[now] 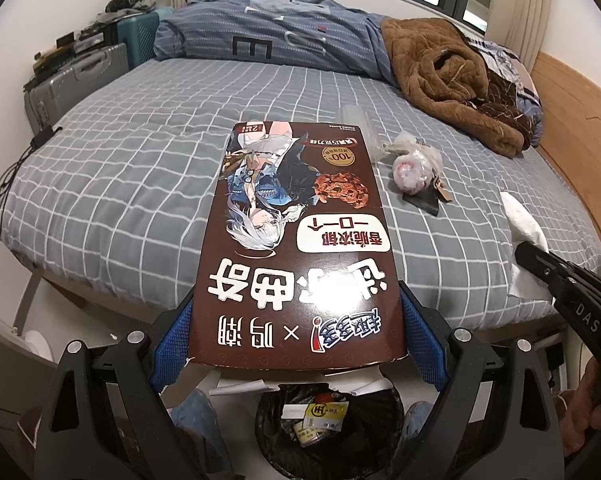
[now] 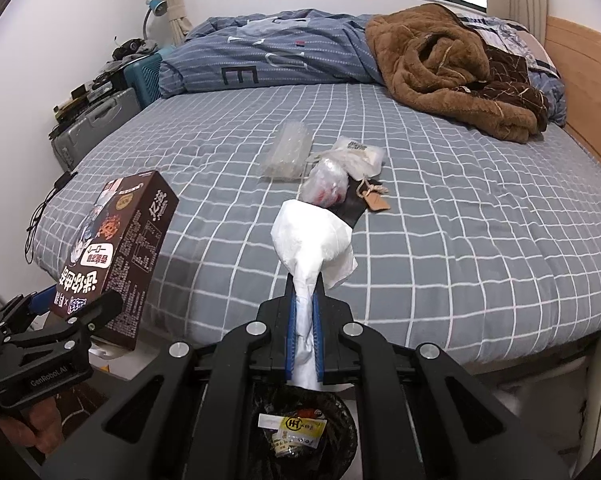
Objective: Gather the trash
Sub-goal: 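Carry the snack box and tissue with both tools over the trash bin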
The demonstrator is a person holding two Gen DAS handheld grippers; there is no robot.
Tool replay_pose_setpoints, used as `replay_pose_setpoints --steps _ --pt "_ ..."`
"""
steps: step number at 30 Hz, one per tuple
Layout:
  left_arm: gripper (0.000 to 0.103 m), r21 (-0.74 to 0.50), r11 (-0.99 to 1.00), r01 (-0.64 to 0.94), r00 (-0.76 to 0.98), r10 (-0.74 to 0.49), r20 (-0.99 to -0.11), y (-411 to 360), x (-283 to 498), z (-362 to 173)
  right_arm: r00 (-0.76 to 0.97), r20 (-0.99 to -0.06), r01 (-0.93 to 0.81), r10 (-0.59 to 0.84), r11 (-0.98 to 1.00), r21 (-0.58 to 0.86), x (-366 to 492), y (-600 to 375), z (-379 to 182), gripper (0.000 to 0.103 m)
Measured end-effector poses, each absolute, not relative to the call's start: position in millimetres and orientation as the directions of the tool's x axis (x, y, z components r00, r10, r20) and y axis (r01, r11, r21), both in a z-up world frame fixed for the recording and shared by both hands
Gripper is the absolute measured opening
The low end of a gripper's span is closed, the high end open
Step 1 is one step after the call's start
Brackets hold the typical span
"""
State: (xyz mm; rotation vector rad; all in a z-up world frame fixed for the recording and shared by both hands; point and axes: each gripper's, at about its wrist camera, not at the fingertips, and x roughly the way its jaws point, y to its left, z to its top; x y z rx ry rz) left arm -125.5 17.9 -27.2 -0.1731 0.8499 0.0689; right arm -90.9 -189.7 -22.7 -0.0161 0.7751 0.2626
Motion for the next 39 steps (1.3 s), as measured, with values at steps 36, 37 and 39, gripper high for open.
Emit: replay_pose_setpoints --steps 36,37,39 --pt "0.088 -0.114 0.980 -0.160 0.564 -0.004 -0.826 24 -200 -80 0.563 -0.790 -0.282 0.243 0.955 0.093 -157 -166 -81 0.007" --pt "0.088 -0.116 0.980 -0.161 0.559 -0.006 -0.829 24 -203 -83 0.554 -0.794 -0.282 0.248 0.954 0.101 -158 -166 -84 0.007" --pt "0.088 -0.121 0.979 -0.165 0.546 -0.011 -0.838 25 -207 -89 0.530 -0.808 -0.278 0.258 0.953 0.122 -162 -166 -95 0.007"
